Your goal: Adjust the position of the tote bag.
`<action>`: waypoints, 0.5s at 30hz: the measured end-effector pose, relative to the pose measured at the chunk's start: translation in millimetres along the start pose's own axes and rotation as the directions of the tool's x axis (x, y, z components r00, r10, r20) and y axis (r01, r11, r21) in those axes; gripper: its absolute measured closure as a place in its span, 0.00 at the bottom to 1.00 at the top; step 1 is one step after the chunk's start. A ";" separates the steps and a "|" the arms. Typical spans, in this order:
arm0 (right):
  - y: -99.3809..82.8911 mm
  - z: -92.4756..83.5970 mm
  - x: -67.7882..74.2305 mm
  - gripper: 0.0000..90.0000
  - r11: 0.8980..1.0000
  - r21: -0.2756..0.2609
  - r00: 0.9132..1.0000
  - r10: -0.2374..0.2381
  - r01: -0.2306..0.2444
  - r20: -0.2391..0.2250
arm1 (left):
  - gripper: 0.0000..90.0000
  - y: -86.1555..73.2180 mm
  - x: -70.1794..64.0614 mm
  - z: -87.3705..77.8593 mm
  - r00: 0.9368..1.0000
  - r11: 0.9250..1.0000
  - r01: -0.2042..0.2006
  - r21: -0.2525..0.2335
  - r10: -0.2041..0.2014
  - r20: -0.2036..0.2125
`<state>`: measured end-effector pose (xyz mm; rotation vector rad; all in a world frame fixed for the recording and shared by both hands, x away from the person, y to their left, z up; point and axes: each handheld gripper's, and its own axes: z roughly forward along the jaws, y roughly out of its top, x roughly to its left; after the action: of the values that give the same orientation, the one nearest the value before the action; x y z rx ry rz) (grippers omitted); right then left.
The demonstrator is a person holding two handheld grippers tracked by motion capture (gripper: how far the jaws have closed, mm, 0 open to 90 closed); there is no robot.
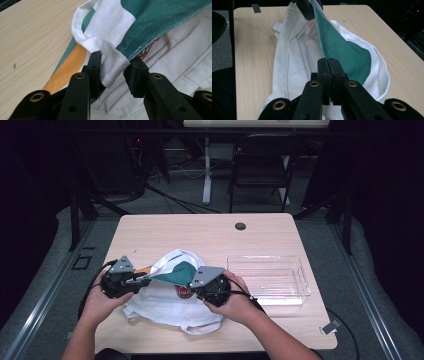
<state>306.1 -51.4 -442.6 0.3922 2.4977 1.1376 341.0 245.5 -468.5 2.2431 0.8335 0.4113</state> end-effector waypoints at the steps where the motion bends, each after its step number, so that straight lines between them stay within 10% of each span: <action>1: -0.1 0.1 0.2 0.99 1.000 0.002 1.000 0.000 0.000 -0.002 | 0.76 0.8 0.2 -0.3 1.000 1.000 0.001 -0.001 -0.001 -0.001; 15: 0.5 6.1 8.1 0.78 1.000 0.008 1.000 -0.020 0.020 -0.013 | 0.76 9.1 2.5 -1.7 1.000 1.000 0.007 -0.014 -0.007 -0.026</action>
<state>301.5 -43.8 -447.7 0.3625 2.5121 1.1266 346.1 243.1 -460.7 2.2257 0.8494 0.4421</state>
